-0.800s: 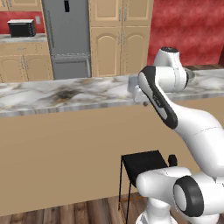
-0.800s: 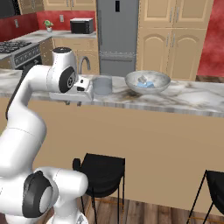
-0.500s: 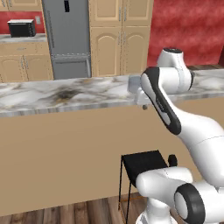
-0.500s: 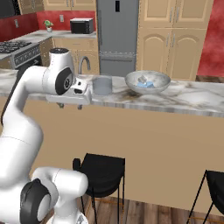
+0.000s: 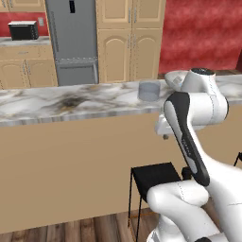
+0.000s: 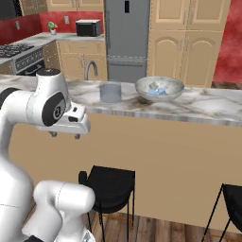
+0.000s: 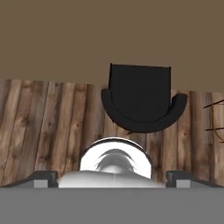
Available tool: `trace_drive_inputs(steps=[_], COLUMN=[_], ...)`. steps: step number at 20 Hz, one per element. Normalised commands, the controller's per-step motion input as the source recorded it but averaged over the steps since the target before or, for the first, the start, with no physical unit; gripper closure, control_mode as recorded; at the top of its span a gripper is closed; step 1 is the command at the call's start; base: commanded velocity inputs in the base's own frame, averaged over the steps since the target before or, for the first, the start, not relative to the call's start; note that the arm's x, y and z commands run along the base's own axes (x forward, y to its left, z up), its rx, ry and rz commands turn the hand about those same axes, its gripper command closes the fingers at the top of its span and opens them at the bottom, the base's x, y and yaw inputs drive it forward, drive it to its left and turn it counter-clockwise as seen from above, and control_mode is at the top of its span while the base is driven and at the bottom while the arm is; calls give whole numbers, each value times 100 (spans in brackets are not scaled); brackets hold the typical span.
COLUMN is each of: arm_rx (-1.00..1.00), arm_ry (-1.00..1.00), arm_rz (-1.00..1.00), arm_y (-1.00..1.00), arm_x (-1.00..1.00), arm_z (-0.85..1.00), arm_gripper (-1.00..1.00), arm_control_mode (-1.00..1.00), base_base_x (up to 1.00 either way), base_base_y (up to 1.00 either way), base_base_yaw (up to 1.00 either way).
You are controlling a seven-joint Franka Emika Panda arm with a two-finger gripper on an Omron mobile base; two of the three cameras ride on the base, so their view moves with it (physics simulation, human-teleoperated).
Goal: There are four ice cubes in the ice bowl. Place two ice cubes in each glass of water.
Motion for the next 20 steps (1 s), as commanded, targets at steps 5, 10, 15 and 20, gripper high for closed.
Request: trace_drive_inputs(steps=[5, 10, 15, 20], arm_rx=[0, 0, 0, 0], arm_ry=[-5, -6, -3, -1], arm_rz=[0, 0, 0, 0], arm_y=[0, 0, 0, 0], arm_x=[-49, -20, -10, -3], arm_z=[-6, 0, 0, 0], arm_gripper=[-100, -100, -100, -100], arm_control_mode=[-100, -100, -100, 100], base_base_x=[0, 0, 0, -3], base_base_y=[0, 0, 0, 0], base_base_yaw=[0, 0, 0, 0])
